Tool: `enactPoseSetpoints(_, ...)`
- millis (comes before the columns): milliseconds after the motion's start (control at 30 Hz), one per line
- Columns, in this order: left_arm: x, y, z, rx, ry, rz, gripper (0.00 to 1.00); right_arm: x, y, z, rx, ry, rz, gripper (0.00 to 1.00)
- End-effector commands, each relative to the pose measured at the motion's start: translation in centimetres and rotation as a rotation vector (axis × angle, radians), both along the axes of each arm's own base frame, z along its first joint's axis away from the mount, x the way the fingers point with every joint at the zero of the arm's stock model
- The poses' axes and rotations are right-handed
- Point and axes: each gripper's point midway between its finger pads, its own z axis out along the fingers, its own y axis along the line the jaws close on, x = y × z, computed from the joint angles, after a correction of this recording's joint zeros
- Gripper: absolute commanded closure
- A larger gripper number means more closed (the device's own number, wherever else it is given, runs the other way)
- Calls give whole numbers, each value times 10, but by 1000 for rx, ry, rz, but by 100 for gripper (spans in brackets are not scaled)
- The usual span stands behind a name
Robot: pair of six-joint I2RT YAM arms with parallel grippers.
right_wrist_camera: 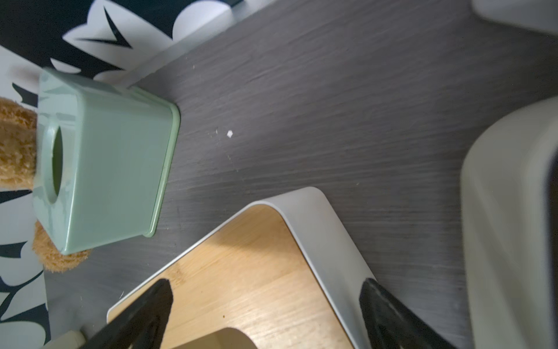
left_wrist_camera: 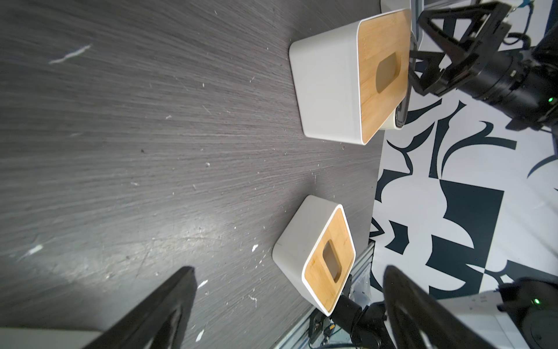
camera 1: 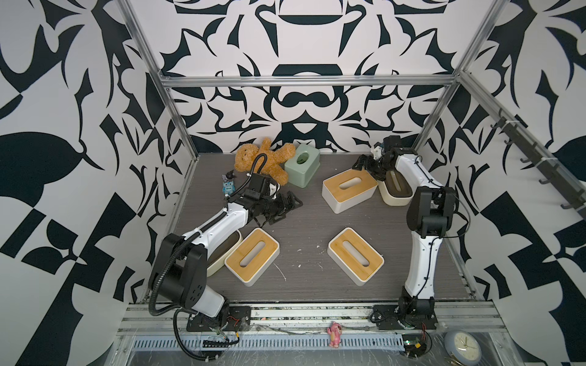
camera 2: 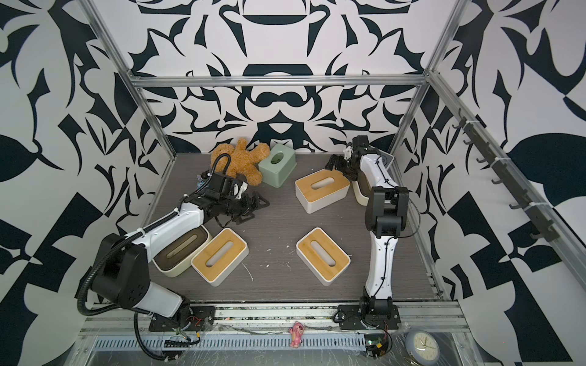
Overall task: Stack the tissue boxes
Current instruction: Move the tissue box to the center of the board.
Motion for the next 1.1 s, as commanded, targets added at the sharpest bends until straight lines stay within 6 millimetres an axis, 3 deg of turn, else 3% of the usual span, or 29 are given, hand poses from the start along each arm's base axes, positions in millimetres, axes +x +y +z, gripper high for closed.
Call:
enactPoseSetpoints(0,17,-11,7,-23,-14,-7,1,-20,35,37,31,-56,87,0)
enactPoseSetpoints(267,50,-26,2,1,-24,-45,1,-53,79,41,79,-65,135,0)
enactPoseSetpoints(467,71,-22,-11,87,-30,-64,1,-74,107,45,112,-67,178,0)
enactPoseSetpoints(700,77,-19,-29,144,-20,-102,1,-91,116,32,155,-41,174,0)
enactPoseSetpoints(1067,70,-32,-29,82,-7,-197,1,-114,136,30,182,-39,198,3)
